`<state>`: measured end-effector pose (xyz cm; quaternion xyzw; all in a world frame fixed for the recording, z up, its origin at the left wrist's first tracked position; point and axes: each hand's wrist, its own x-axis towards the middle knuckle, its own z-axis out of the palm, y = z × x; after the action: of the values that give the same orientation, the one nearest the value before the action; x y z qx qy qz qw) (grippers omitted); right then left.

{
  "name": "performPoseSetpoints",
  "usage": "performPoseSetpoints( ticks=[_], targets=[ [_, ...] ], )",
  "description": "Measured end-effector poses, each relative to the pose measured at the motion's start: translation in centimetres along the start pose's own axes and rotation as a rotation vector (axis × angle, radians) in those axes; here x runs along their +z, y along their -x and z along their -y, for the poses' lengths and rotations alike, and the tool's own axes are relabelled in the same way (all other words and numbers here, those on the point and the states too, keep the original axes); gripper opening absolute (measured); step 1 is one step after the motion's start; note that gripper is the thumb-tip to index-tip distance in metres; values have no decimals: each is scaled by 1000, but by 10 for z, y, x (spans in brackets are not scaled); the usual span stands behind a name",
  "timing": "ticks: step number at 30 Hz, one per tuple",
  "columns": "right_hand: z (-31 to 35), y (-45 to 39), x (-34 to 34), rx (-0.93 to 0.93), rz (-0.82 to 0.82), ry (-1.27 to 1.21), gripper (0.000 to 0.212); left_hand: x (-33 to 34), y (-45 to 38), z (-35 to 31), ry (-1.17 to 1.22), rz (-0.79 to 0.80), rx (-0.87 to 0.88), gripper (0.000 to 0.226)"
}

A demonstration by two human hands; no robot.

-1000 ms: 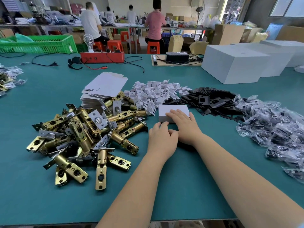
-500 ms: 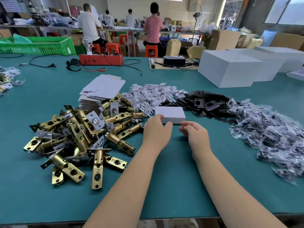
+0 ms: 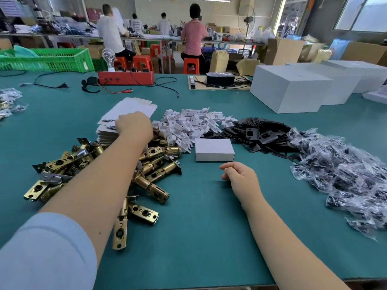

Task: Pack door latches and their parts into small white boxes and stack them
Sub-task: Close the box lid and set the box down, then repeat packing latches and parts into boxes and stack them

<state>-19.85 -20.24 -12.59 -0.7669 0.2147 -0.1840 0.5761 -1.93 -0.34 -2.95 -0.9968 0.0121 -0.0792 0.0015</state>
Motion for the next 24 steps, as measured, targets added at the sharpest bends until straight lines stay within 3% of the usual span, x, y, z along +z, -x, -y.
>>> performPoseSetpoints(
  ticks=[6, 10, 14, 17, 20, 24],
  targets=[
    [-1, -2, 0, 0, 1, -7, 31, -6, 5, 5, -79, -4, 160, 23],
    [-1, -2, 0, -12, 4, -7, 30, -26, 15, -1, -150, -204, 275, 22],
    [-1, -1, -1, -35, 1, -68, 29, -47, 46, -15, 124, -445, 346, 16],
    [2, 4, 1, -102, 52, -164, 25, -41, 81, -28, 533, -554, 398, 23],
    [8, 4, 4, -118, 57, -319, 24, -19, 112, -44, 1072, -394, 358, 31],
    [14, -1, -8, 4, 0, -566, 25, 22, 146, -63, 1717, 212, 180, 23]
  ],
)
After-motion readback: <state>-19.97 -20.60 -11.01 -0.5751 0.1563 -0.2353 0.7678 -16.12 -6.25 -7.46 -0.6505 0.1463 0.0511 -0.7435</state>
